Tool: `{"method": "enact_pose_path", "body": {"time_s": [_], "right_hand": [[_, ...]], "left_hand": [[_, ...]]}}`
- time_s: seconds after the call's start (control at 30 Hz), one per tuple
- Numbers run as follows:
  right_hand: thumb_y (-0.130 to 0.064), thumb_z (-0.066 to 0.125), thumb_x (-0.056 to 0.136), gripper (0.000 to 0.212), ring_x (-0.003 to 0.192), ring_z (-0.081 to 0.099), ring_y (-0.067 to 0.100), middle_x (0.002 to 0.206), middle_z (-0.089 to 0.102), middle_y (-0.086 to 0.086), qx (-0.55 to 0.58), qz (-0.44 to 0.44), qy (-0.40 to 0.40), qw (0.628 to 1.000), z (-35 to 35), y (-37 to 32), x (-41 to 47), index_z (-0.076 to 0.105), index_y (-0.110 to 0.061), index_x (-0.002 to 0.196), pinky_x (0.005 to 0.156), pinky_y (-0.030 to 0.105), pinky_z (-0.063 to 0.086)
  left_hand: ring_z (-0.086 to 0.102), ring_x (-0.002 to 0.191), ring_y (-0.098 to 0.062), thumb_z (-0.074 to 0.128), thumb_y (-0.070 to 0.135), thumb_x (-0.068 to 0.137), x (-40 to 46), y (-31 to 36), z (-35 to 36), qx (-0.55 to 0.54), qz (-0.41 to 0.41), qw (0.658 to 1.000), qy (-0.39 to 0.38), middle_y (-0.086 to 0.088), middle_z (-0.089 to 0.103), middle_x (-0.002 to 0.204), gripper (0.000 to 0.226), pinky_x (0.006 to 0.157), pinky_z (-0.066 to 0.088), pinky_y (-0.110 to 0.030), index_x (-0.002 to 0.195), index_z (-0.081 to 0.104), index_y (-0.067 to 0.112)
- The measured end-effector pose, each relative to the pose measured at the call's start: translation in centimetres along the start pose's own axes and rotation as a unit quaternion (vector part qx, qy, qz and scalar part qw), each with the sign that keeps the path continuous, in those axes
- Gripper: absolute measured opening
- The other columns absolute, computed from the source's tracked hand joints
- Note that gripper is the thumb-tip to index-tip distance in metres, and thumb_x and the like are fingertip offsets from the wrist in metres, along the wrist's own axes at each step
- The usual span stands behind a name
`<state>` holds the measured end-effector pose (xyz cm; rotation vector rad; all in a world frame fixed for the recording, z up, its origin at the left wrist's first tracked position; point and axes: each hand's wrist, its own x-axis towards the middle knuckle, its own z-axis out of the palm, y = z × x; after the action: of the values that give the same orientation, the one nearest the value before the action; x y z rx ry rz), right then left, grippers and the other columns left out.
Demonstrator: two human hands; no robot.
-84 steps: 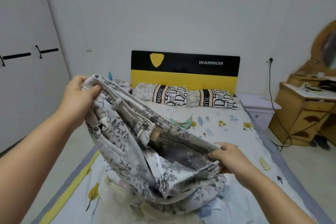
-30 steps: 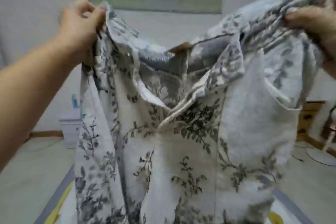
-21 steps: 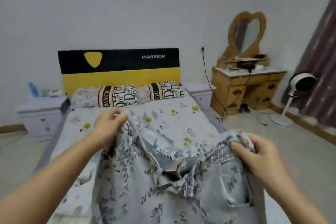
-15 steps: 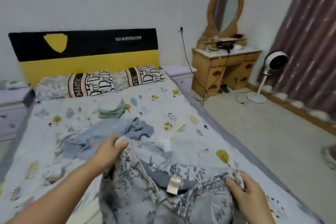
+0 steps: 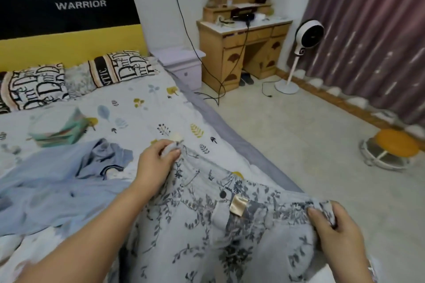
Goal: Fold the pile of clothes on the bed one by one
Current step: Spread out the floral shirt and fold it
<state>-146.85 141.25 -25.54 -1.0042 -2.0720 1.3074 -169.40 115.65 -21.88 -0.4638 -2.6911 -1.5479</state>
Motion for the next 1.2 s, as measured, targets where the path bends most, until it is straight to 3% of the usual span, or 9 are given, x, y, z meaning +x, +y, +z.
{"method": "enact_pose_path", "body": {"time_s": [0.1, 0.27, 0.5, 0.67, 0.77, 0.87, 0.93, 1.07, 1.2], "right_hand": [[-0.012, 0.067, 0.084, 0.025, 0.046, 0.047, -0.002, 0.051, 0.057, -0.009, 0.017, 0.021, -0.008, 1.000, 0.6, 3.0, 4.5, 0.055, -0.018, 0.063, 0.044, 0.014, 0.033], [-0.026, 0.064, 0.087, 0.005, 0.078, 0.060, 0.017, 0.084, 0.065, -0.002, -0.033, 0.122, -0.082, 0.989, 4.4, 9.8, 7.5, 0.061, -0.023, 0.089, 0.063, 0.031, 0.045], [-0.023, 0.068, 0.083, 0.033, 0.074, 0.054, 0.020, 0.084, 0.058, 0.006, -0.160, 0.272, -0.196, 0.928, 8.8, 19.3, 8.7, 0.047, -0.006, 0.103, 0.061, 0.029, 0.037], [-0.010, 0.052, 0.090, 0.021, 0.061, 0.050, 0.019, 0.067, 0.054, 0.002, -0.190, 0.152, -0.086, 0.966, 8.6, 20.3, 12.1, 0.041, -0.023, 0.079, 0.049, 0.028, 0.029], [-0.007, 0.052, 0.090, 0.014, 0.060, 0.050, 0.021, 0.066, 0.054, -0.001, -0.190, 0.097, -0.027, 0.977, 8.8, 20.3, 13.9, 0.046, -0.020, 0.090, 0.050, 0.026, 0.032], [-0.003, 0.053, 0.087, 0.021, 0.074, 0.052, 0.028, 0.085, 0.059, 0.013, -0.277, 0.129, -0.067, 0.950, 9.8, 20.8, 14.4, 0.048, -0.009, 0.107, 0.060, 0.035, 0.042], [-0.004, 0.057, 0.084, 0.052, 0.103, 0.048, 0.035, 0.115, 0.052, 0.021, -0.406, 0.134, -0.087, 0.900, 10.8, 21.2, 14.1, 0.038, -0.008, 0.133, 0.084, 0.042, 0.041], [-0.007, 0.065, 0.078, 0.051, 0.109, 0.052, 0.033, 0.117, 0.056, 0.015, -0.442, -0.077, -0.121, 0.885, 14.3, 20.8, 12.9, 0.052, -0.008, 0.128, 0.090, 0.045, 0.041], [-0.015, 0.041, 0.096, 0.048, 0.129, 0.032, 0.020, 0.139, 0.037, 0.000, -0.467, -0.116, -0.247, 0.841, 17.8, 22.1, 12.8, 0.029, -0.020, 0.142, 0.105, 0.037, 0.026]], "left_hand": [[0.055, 0.084, -0.017, 0.060, 0.016, 0.089, 2.6, -1.6, 4.9, -0.002, -0.021, 1.000, 0.002, -0.001, 0.062, 0.090, 0.009, 0.073, 0.038, -0.027, 0.095, 0.064, 0.012], [0.060, 0.083, -0.024, 0.064, 0.019, 0.086, 2.6, -8.7, 12.0, 0.047, -0.096, 0.992, -0.060, -0.002, 0.064, 0.085, 0.007, 0.069, 0.041, -0.029, 0.092, 0.063, 0.015], [0.058, 0.073, -0.021, 0.070, 0.025, 0.080, 1.7, -17.2, 18.8, 0.214, -0.196, 0.938, -0.192, 0.001, 0.057, 0.073, 0.025, 0.063, 0.043, -0.030, 0.092, 0.049, 0.019], [0.048, 0.069, -0.024, 0.055, 0.003, 0.083, 5.3, -16.6, 20.7, 0.242, -0.059, 0.968, -0.020, -0.004, 0.056, 0.075, 0.007, 0.060, 0.032, -0.031, 0.082, 0.054, 0.010], [0.048, 0.069, -0.023, 0.050, 0.003, 0.087, 7.2, -15.7, 22.2, 0.212, -0.035, 0.975, 0.060, -0.010, 0.061, 0.082, 0.009, 0.062, 0.032, -0.030, 0.085, 0.057, 0.008], [0.052, 0.094, -0.038, 0.052, -0.001, 0.082, 7.0, -16.4, 23.7, 0.329, -0.041, 0.943, 0.012, -0.025, 0.057, 0.108, 0.033, 0.072, 0.039, -0.041, 0.115, 0.054, -0.001], [0.052, 0.098, -0.044, 0.057, -0.008, 0.072, 6.2, -16.4, 24.9, 0.370, 0.021, 0.928, -0.031, -0.028, 0.055, 0.112, 0.046, 0.075, 0.042, -0.047, 0.118, 0.055, -0.005], [0.059, 0.089, -0.036, 0.062, -0.001, 0.074, 4.4, -16.4, 28.8, 0.354, 0.236, 0.875, -0.232, -0.019, 0.061, 0.108, 0.031, 0.072, 0.050, -0.041, 0.104, 0.065, 0.002], [0.047, 0.112, -0.027, 0.041, 0.017, 0.094, 3.7, -18.1, 31.8, 0.456, 0.169, 0.803, -0.345, -0.006, 0.047, 0.129, 0.038, 0.091, 0.042, -0.038, 0.132, 0.044, 0.014]]}}
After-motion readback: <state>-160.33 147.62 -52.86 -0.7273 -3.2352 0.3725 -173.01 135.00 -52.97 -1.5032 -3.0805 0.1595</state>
